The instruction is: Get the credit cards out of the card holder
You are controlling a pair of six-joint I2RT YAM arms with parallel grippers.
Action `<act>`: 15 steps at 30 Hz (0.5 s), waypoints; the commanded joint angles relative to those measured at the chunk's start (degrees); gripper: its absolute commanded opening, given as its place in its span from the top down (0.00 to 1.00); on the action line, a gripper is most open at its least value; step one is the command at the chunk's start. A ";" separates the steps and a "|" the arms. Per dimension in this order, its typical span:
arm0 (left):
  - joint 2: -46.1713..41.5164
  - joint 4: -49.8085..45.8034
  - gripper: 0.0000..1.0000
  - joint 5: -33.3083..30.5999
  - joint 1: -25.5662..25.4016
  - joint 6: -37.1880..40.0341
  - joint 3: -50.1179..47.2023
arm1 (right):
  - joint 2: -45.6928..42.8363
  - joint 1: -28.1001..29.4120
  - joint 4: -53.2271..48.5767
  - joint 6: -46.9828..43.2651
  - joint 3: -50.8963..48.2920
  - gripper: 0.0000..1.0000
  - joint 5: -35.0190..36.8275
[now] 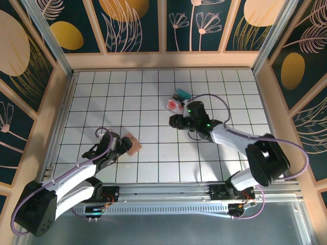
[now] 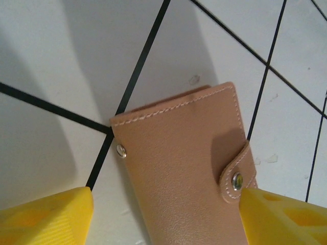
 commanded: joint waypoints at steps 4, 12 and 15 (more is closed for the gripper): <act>-1.07 6.29 0.27 4.47 2.09 -2.03 -2.88 | 12.64 6.65 2.80 2.89 10.23 0.70 -8.33; -1.75 11.09 0.28 6.30 3.55 -0.34 -4.26 | 23.89 11.16 2.24 3.81 17.56 0.84 -11.30; -1.29 13.24 0.28 7.08 3.79 0.71 -4.04 | 26.37 11.95 1.46 3.64 19.26 0.88 -11.30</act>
